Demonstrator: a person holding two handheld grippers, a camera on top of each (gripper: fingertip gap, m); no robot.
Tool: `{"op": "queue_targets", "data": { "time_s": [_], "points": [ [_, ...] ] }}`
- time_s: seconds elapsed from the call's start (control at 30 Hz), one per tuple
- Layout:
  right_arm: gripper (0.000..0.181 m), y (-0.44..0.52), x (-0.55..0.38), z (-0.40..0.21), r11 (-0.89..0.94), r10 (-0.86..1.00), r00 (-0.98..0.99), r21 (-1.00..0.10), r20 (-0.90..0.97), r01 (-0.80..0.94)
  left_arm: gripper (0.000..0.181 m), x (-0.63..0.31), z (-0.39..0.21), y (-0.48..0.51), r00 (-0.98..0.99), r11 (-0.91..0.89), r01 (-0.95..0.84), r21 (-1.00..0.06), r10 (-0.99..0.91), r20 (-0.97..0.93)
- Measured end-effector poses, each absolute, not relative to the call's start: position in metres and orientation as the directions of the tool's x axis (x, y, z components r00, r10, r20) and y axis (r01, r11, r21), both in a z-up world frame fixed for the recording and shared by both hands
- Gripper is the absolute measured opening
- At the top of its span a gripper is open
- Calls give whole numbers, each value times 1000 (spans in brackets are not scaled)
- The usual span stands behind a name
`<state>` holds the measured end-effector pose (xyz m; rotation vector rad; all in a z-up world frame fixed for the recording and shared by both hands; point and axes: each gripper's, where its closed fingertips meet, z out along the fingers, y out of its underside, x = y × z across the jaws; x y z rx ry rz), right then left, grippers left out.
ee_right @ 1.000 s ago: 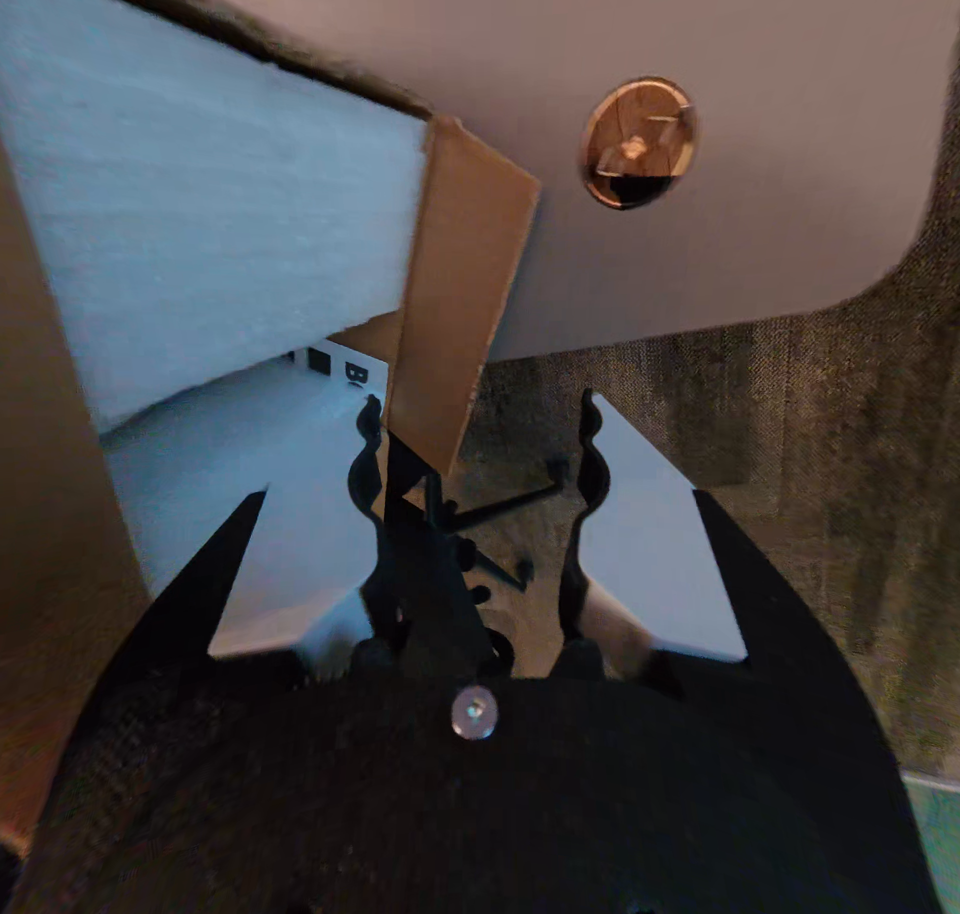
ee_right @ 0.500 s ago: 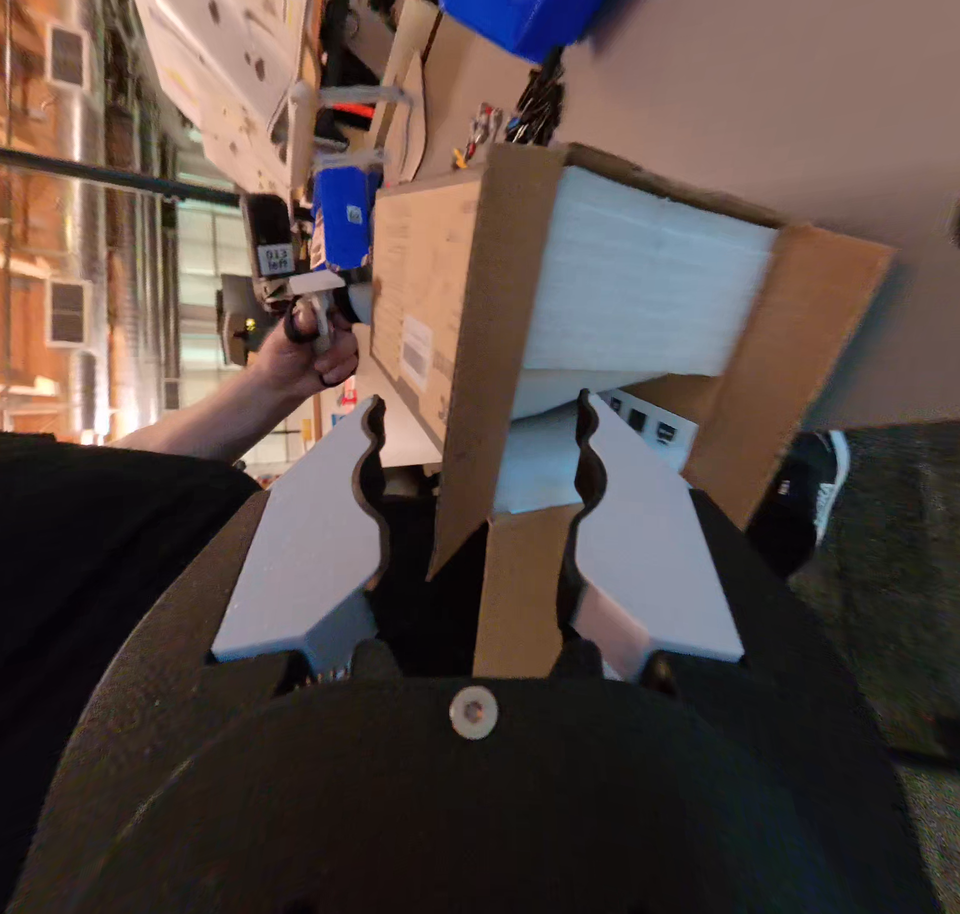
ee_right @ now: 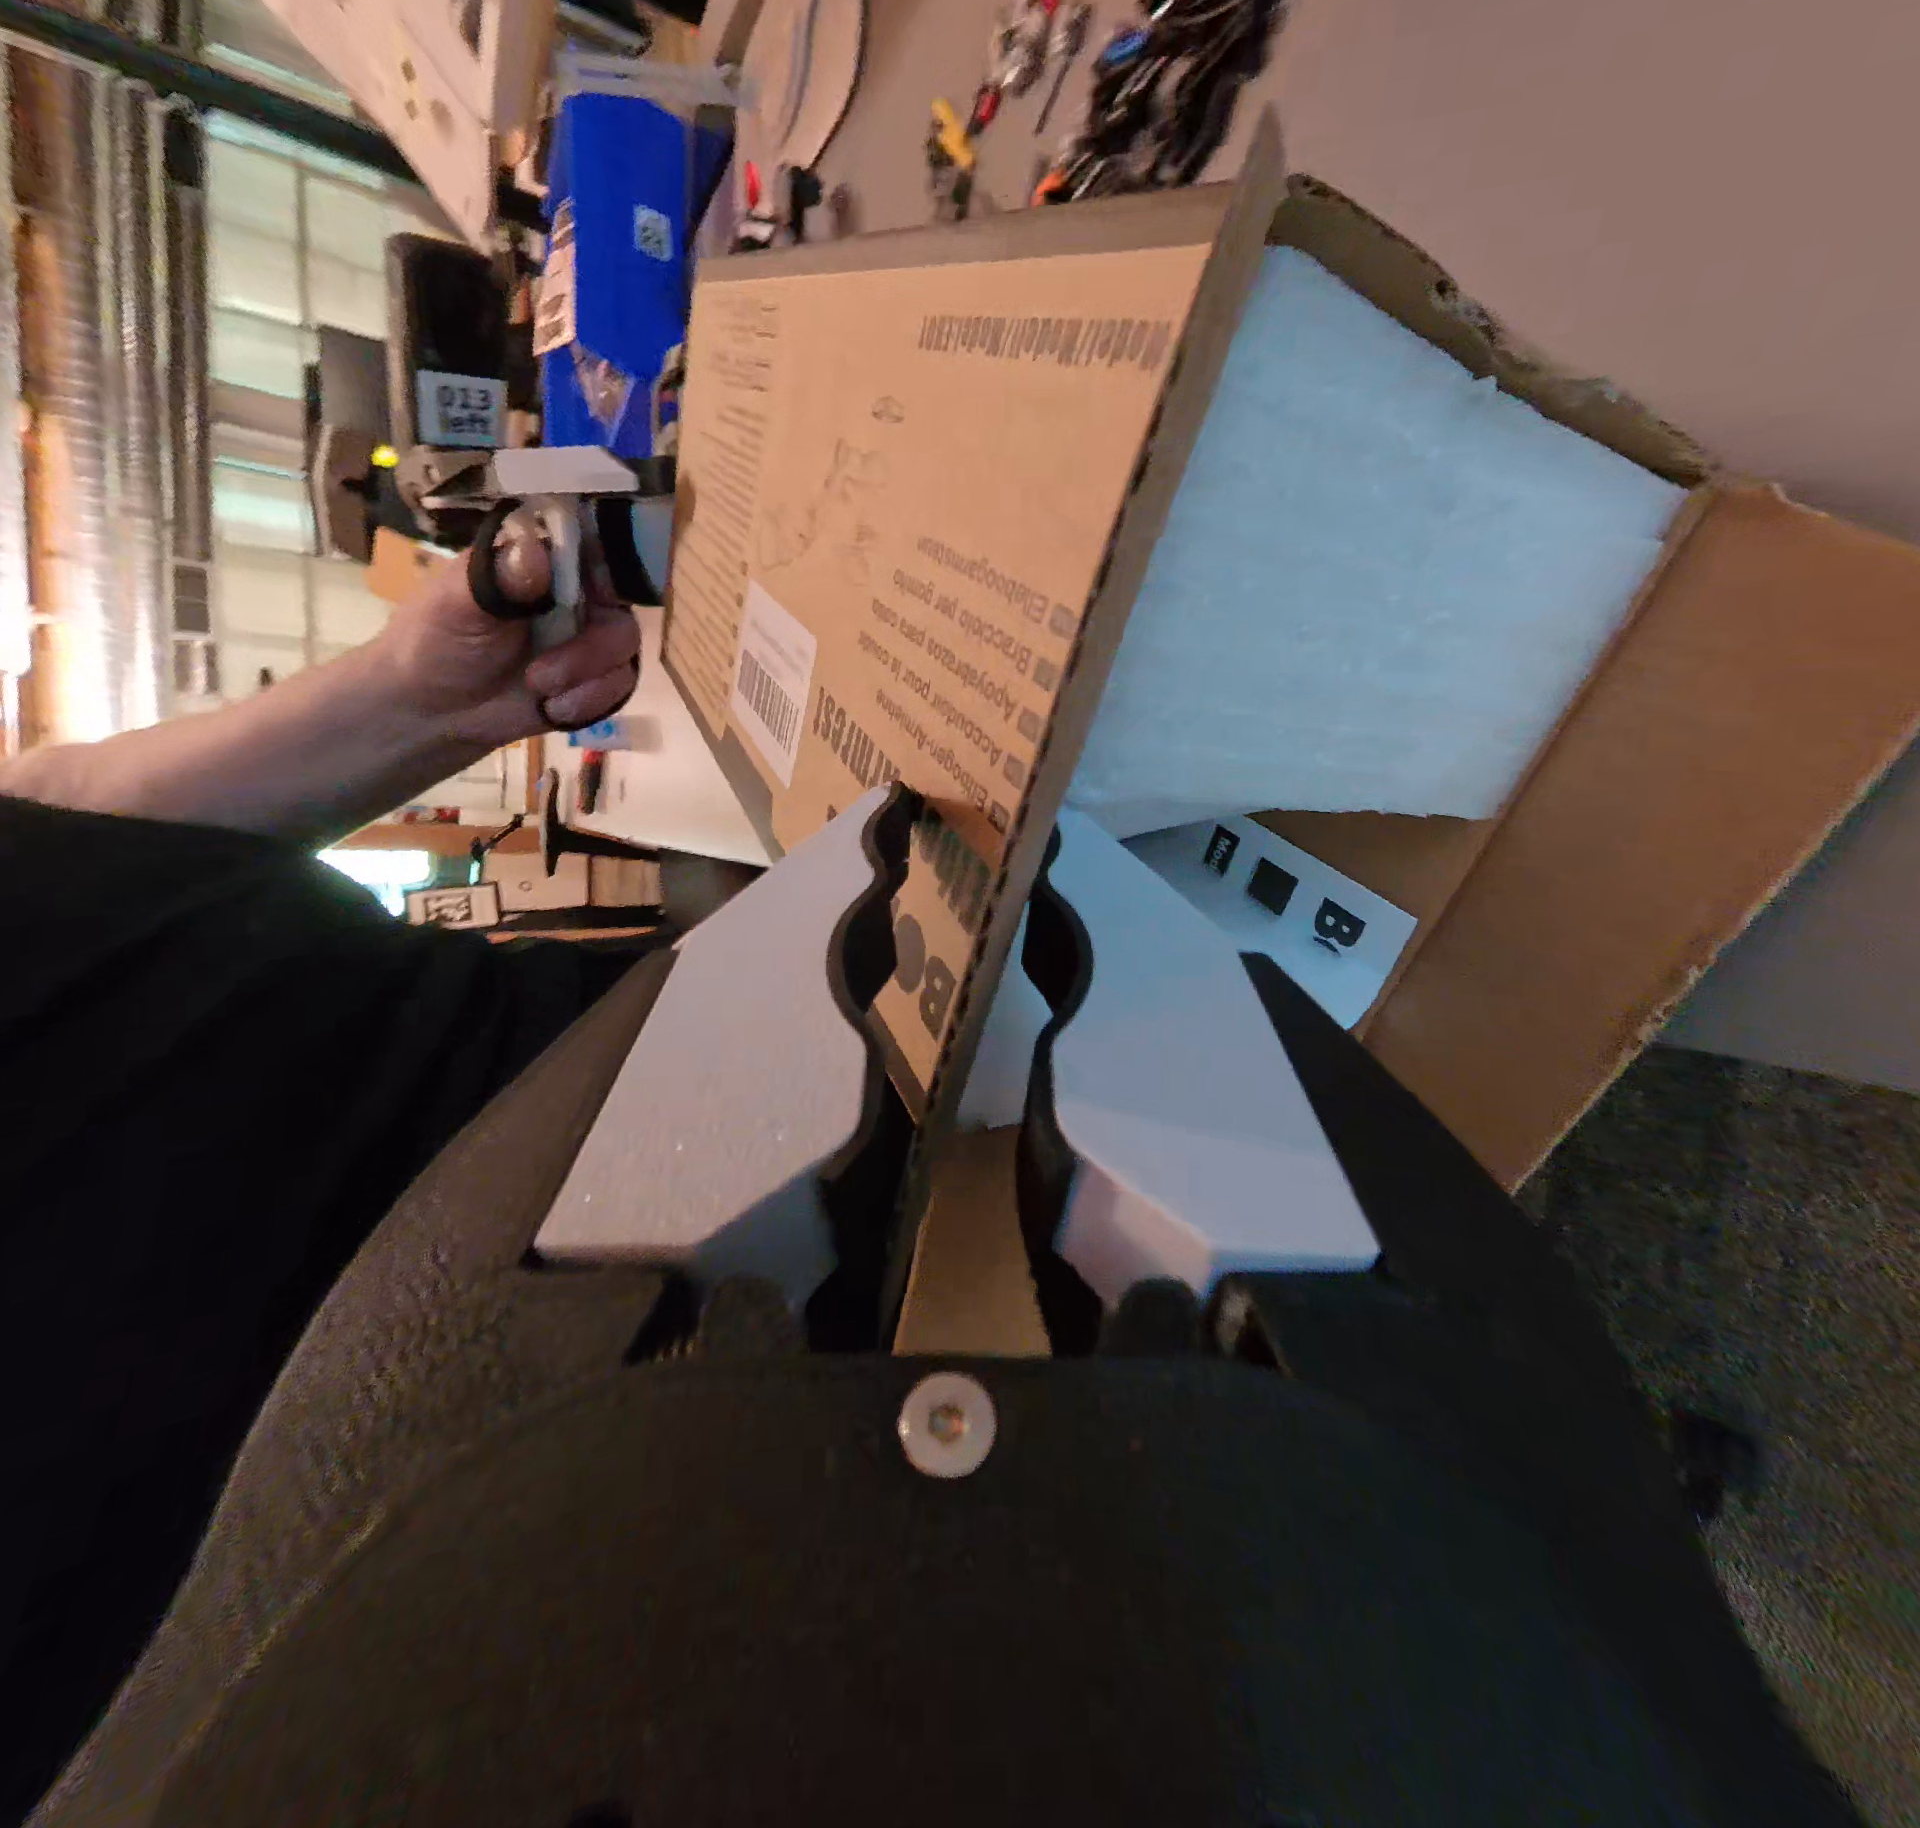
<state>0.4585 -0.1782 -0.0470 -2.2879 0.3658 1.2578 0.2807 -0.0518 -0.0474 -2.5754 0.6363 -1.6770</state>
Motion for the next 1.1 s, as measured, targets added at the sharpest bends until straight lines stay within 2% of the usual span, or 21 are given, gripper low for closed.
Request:
{"op": "queue_targets", "data": {
  "time_s": [0.07,0.17,0.3,0.37,0.47,0.57,0.8,0.9,0.93,0.97,1.03,1.07,1.1],
  "points": [
    [16,-179,446,-48,-850,20,504,-280,-864,-446,51,263,-47,-59,348,-932,-312,-184,-292,891],
    [14,-180,422,-47,-877,74,461,-278,-884,-391,52,231,-43,-70,311,-941,-304,-149,-246,918],
    [12,-173,384,-46,-912,135,393,-269,-910,-309,50,181,-49,-58,208,-987,-144,-72,-101,973],
    [12,-164,367,-47,-923,153,401,-275,-903,-269,49,161,-62,-59,180,-996,-88,1,-15,984],
    [15,-152,346,-48,-929,169,470,-300,-867,-219,48,138,-62,-56,140,-1000,16,23,25,990],
    [15,-143,326,-48,-933,180,479,-303,-859,-194,47,118,-62,-50,178,-996,81,-24,-9,984],
    [10,-131,285,-46,-941,227,374,-302,-899,-155,46,78,-58,-37,290,-982,177,-60,-6,957],
    [11,-128,277,-46,-940,235,332,-301,-913,-163,34,69,-37,-29,276,-970,223,-96,-32,961],
    [10,-126,276,-45,-938,241,316,-304,-918,-166,28,70,-25,-26,266,-966,224,-128,-66,962],
    [10,-125,272,-45,-938,245,301,-303,-922,-165,3,86,7,-35,134,-970,150,-192,-173,976],
    [9,-121,259,-45,-942,263,280,-309,-923,-134,4,142,17,-81,146,-951,-149,-272,-293,945],
    [10,-118,254,-45,-942,274,283,-316,-919,-115,2,159,9,-93,186,-926,-238,-293,-340,922],
    [10,-115,250,-45,-943,275,286,-316,-918,-108,2,167,5,-92,205,-929,-232,-290,-338,919]
  ]
}}
